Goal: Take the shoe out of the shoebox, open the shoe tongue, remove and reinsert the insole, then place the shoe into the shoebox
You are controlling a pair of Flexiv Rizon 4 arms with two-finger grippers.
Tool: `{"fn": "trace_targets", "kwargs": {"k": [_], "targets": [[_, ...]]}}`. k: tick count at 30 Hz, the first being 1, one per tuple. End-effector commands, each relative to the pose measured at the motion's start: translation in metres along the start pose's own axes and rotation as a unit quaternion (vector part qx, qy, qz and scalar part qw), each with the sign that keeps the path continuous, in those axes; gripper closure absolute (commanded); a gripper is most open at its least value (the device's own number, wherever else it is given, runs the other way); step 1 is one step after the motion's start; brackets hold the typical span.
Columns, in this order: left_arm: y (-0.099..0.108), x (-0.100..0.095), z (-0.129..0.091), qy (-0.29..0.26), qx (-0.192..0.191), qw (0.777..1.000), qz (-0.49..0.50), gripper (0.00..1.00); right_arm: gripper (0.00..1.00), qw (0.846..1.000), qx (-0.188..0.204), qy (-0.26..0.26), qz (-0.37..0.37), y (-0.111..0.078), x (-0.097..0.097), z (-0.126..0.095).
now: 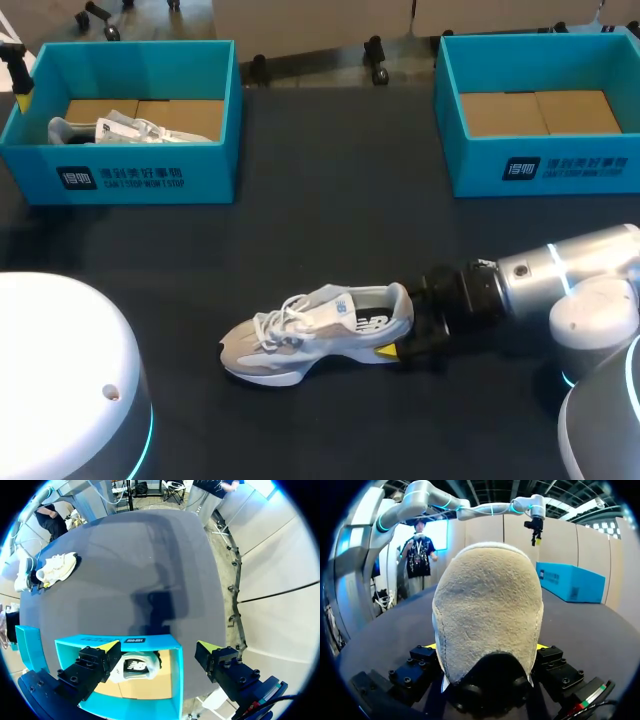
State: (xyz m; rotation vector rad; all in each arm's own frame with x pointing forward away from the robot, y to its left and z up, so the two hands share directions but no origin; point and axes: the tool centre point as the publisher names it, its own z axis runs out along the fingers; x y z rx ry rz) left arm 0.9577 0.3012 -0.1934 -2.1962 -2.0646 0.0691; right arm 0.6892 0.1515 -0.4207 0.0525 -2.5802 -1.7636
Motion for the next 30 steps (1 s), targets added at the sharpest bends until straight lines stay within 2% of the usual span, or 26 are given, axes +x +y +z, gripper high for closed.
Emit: {"fn": "trace_targets", "kwargs": {"k": [1, 9, 10, 12, 13, 17, 20, 23, 26, 30], "targets": [[0.0, 0.0, -0.001, 0.001, 0.0, 1.0, 0.0, 0.0, 1.0, 1.0, 0.002, 0.001, 0.001, 0.001, -0.002, 0.003], [0.0, 0.0, -0.001, 0.001, 0.0, 1.0, 0.0, 0.0, 1.0, 1.0, 0.002, 0.001, 0.001, 0.001, -0.002, 0.003], [-0.008, -0.002, -0.003, -0.002, -0.002, 1.0, -0.019, 0.0, 1.0, 1.0, 0.002, 0.001, 0.001, 0.001, -0.002, 0.003], [-0.022, -0.008, -0.006, -0.003, 0.024, 0.998, -0.053, 0.0, 1.0, 1.0, 0.002, 0.001, 0.001, 0.001, -0.002, 0.003], [-0.028, -0.008, -0.007, -0.016, 0.024, 0.998, -0.059, 0.0, 1.0, 1.0, 0.002, 0.001, 0.001, 0.001, -0.002, 0.003], [-0.05, -0.024, -0.009, 0.006, 0.075, 0.972, -0.221, 0.0, 1.0, 1.0, 0.002, 0.001, 0.001, 0.001, -0.002, 0.003], [-0.07, -0.035, -0.003, 0.004, 0.063, 0.936, -0.347, 0.0, 1.0, 1.0, 0.002, 0.001, 0.001, 0.001, -0.002, 0.003], [-0.092, -0.043, -0.001, -0.008, 0.078, 0.915, -0.395, 0.0, 1.0, 1.0, 0.002, 0.001, 0.001, 0.001, -0.002, 0.003], [-0.11, -0.052, 0.002, -0.036, 0.064, 0.894, -0.441, 0.0, 1.0, 1.0, 0.002, 0.001, 0.001, 0.001, -0.002, 0.003], [-0.123, -0.061, 0.005, -0.06, 0.054, 0.881, -0.466, 0.0, 1.0, 1.0, 0.002, 0.001, 0.001, 0.001, -0.002, 0.003]]}}
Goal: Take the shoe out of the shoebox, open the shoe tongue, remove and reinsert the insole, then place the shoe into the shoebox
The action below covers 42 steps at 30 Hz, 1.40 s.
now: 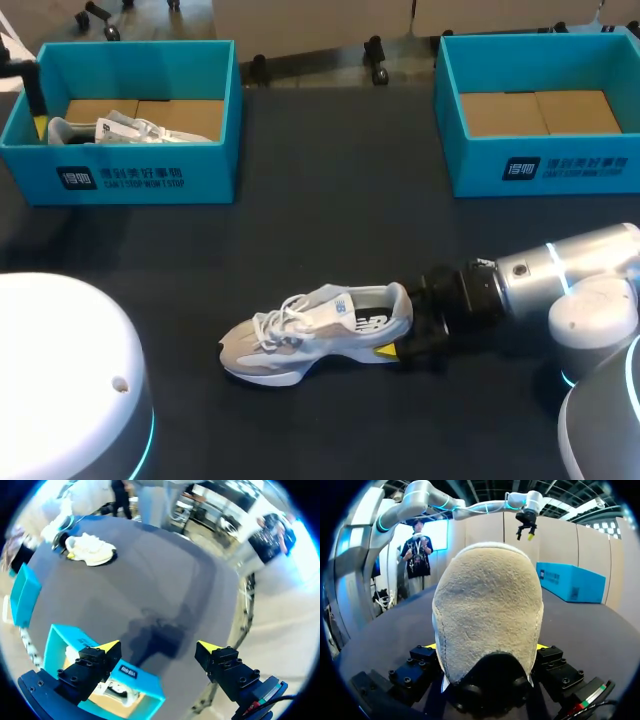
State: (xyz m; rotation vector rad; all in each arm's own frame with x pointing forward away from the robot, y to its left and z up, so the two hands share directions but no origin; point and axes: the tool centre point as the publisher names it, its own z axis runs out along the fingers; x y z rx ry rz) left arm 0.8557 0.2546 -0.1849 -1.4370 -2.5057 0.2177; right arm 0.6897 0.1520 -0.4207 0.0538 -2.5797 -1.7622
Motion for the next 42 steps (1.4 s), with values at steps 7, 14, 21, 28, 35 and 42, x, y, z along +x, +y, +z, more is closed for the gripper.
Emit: {"fn": "trace_targets", "kwargs": {"k": [7, 14, 21, 28, 35, 42], "targets": [[-0.023, 0.006, 0.008, -0.071, -0.016, 0.979, -0.189, 0.0, 1.0, 1.0, 0.002, 0.0, 0.001, 0.001, -0.001, 0.003], [-0.023, 0.006, 0.008, -0.071, -0.016, 0.979, -0.189, 0.0, 1.0, 1.0, 0.002, 0.0, 0.001, 0.001, -0.001, 0.003], [-0.058, 0.017, 0.013, -0.091, -0.019, 0.94, -0.328, 0.0, 1.0, 1.0, 0.002, 0.0, 0.001, 0.001, -0.001, 0.003], [-0.09, 0.025, 0.013, -0.108, -0.028, 0.878, -0.465, 0.0, 1.0, 1.0, 0.002, 0.0, 0.001, 0.001, -0.001, 0.003], [-0.119, 0.026, 0.021, -0.13, -0.039, 0.809, -0.572, 0.0, 1.0, 1.0, 0.002, 0.0, 0.001, 0.001, -0.001, 0.003], [-0.123, 0.026, 0.023, -0.145, -0.049, 0.802, -0.578, 0.0, 1.0, 1.0, 0.002, 0.0, 0.001, 0.001, -0.001, 0.003]]}}
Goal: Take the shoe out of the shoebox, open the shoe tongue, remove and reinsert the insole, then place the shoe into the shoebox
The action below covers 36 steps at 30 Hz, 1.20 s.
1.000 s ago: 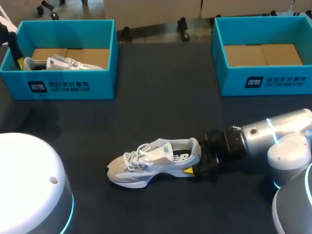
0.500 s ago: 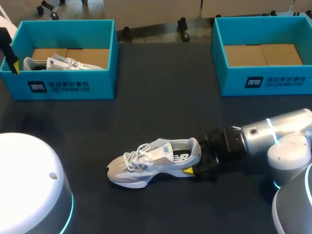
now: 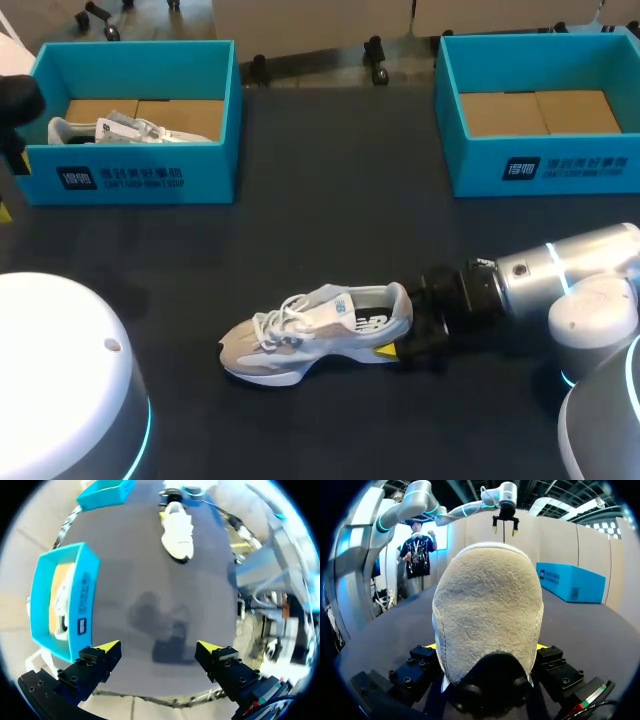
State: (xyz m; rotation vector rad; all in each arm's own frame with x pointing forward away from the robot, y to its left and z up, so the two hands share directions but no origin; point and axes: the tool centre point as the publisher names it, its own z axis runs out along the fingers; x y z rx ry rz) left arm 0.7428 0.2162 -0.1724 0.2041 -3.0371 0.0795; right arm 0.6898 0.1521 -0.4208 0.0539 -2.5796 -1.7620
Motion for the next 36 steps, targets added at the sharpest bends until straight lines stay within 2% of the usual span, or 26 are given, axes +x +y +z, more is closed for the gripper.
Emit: {"fn": "trace_targets", "kwargs": {"k": [1, 8, 10, 12, 14, 17, 18, 19, 20, 21, 23, 28, 36], "targets": [[0.0, 0.008, 0.001, -0.057, -0.002, 0.998, -0.038, 0.0, 1.0, 1.0, 0.002, 0.0, 0.001, 0.001, -0.001, 0.003], [0.0, 0.008, 0.001, -0.057, -0.002, 0.998, -0.038, 0.0, 1.0, 1.0, 0.002, 0.0, 0.001, 0.001, -0.001, 0.003], [-0.005, 0.017, 0.008, -0.018, -0.017, 0.997, -0.072, 0.0, 1.0, 1.0, 0.002, 0.0, 0.001, 0.001, -0.001, 0.003], [-0.014, 0.027, 0.017, -0.025, -0.038, 0.989, -0.137, 0.0, 1.0, 1.0, 0.002, 0.0, 0.001, 0.001, -0.001, 0.003], [-0.022, 0.036, 0.02, -0.005, -0.065, 0.979, -0.195, 0.0, 1.0, 1.0, 0.002, 0.0, 0.001, 0.001, -0.001, 0.003], [-0.028, 0.051, 0.02, 0.008, -0.068, 0.966, -0.25, 0.0, 1.0, 1.0, 0.002, 0.0, 0.001, 0.001, -0.001, 0.003], [-0.03, 0.056, 0.02, -0.008, -0.054, 0.96, -0.274, 0.0, 1.0, 1.0, 0.002, 0.0, 0.001, 0.001, -0.001, 0.003], [-0.032, 0.062, 0.021, -0.008, -0.057, 0.953, -0.298, 0.0, 1.0, 1.0, 0.002, 0.0, 0.001, 0.001, -0.001, 0.003], [-0.036, 0.066, 0.022, -0.001, -0.063, 0.946, -0.319, 0.0, 1.0, 1.0, 0.002, 0.0, 0.001, 0.001, -0.001, 0.003], [-0.04, 0.07, 0.023, -0.012, -0.052, 0.935, -0.351, 0.0, 1.0, 1.0, 0.002, 0.0, 0.001, 0.001, -0.001, 0.003], [-0.048, 0.079, 0.025, 0.018, -0.066, 0.929, -0.364, 0.0, 1.0, 1.0, 0.002, 0.0, 0.001, 0.001, -0.001, 0.003], [-0.074, 0.095, 0.029, 0.034, -0.067, 0.901, -0.428, 0.0, 1.0, 1.0, 0.002, 0.0, 0.001, 0.001, -0.001, 0.003], [-0.117, 0.124, 0.035, 0.063, -0.069, 0.885, -0.457, 0.0, 1.0, 1.0, 0.002, 0.0, 0.001, 0.001, -0.001, 0.003]]}}
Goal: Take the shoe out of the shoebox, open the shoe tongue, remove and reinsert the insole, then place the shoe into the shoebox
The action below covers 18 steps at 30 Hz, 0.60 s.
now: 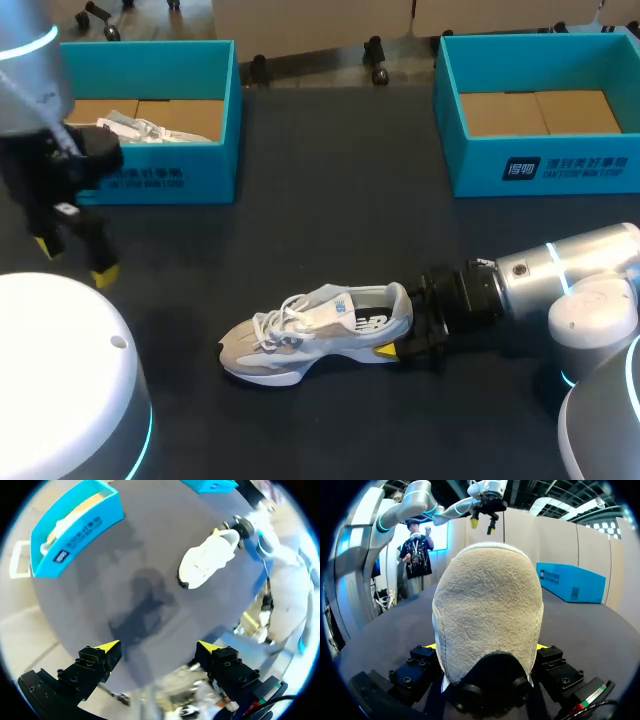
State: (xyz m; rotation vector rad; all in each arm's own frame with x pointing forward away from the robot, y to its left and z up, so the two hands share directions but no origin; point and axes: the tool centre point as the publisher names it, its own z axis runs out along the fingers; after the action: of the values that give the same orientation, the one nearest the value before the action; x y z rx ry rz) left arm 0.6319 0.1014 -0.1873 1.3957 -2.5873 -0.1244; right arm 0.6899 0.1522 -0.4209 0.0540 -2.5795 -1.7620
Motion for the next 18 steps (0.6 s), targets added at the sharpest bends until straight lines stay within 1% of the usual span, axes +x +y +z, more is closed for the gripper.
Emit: {"fn": "trace_targets", "kwargs": {"k": [1, 2, 3, 17, 18], "targets": [[-0.014, 0.02, 0.003, 0.014, -0.028, 0.998, -0.05, 0.0, 1.0, 1.0, 0.002, 0.0, 0.001, 0.001, -0.001, 0.003], [-0.016, 0.027, 0.004, 0.009, -0.033, 0.998, -0.056, 0.0, 1.0, 1.0, 0.002, 0.0, 0.001, 0.001, -0.001, 0.003], [-0.02, 0.035, 0.006, -0.01, -0.034, 0.998, -0.052, 0.0, 1.0, 1.0, 0.002, 0.0, 0.001, 0.001, -0.001, 0.003], [-0.02, 0.035, 0.006, -0.01, -0.034, 0.998, -0.052, 0.0, 1.0, 1.0, 0.002, 0.0, 0.001, 0.001, -0.001, 0.003], [-0.021, 0.039, 0.008, 0.001, -0.05, 0.997, -0.064, 0.0, 1.0, 1.0, 0.002, 0.0, 0.001, 0.001, -0.001, 0.003]]}}
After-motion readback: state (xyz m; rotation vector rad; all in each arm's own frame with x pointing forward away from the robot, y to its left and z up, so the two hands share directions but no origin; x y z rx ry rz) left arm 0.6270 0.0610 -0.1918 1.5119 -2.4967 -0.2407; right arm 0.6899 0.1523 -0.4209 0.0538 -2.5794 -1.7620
